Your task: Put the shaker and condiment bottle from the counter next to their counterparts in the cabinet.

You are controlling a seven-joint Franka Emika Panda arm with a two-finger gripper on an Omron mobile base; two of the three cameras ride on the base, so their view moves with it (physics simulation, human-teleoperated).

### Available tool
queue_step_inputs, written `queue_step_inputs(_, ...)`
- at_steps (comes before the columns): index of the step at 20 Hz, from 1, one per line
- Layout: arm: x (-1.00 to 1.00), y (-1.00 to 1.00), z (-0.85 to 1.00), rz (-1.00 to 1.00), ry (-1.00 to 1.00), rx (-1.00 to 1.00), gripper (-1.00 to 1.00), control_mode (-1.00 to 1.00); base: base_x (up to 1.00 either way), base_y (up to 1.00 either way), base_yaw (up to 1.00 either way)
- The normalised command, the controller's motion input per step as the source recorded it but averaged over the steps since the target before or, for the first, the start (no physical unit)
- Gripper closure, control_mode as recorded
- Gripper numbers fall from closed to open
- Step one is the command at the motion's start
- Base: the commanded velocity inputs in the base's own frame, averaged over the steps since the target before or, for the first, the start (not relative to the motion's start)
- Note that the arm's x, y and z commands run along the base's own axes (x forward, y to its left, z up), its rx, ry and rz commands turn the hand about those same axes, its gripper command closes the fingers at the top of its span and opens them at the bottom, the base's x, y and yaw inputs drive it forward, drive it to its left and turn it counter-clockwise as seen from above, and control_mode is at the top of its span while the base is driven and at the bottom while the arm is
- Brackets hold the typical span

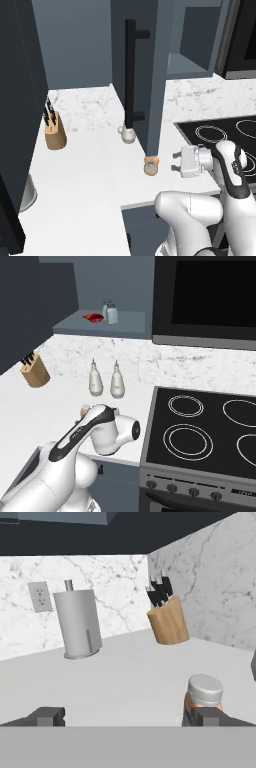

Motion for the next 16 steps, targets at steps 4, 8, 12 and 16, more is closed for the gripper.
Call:
queue_step_inputs(4,0.0,0.34,-0.41,-0.17,-0.05,0.0,-1.0,-1.0,0.0,0.0,0.0)
queue_step_inputs(8,0.0,0.52,-0.44,-0.19,-0.07,0.0,-1.0,-1.0,0.0,0.0,0.0)
queue_step_inputs(12,0.0,0.75,-0.65,-0.18,-0.04,-0.04,-1.0,-1.0,0.0,0.0,0.0)
queue_step_inputs(16,0.0,0.7,-0.68,-0.09,0.0,-0.08,-1.0,-1.0,0.0,0.0,0.0)
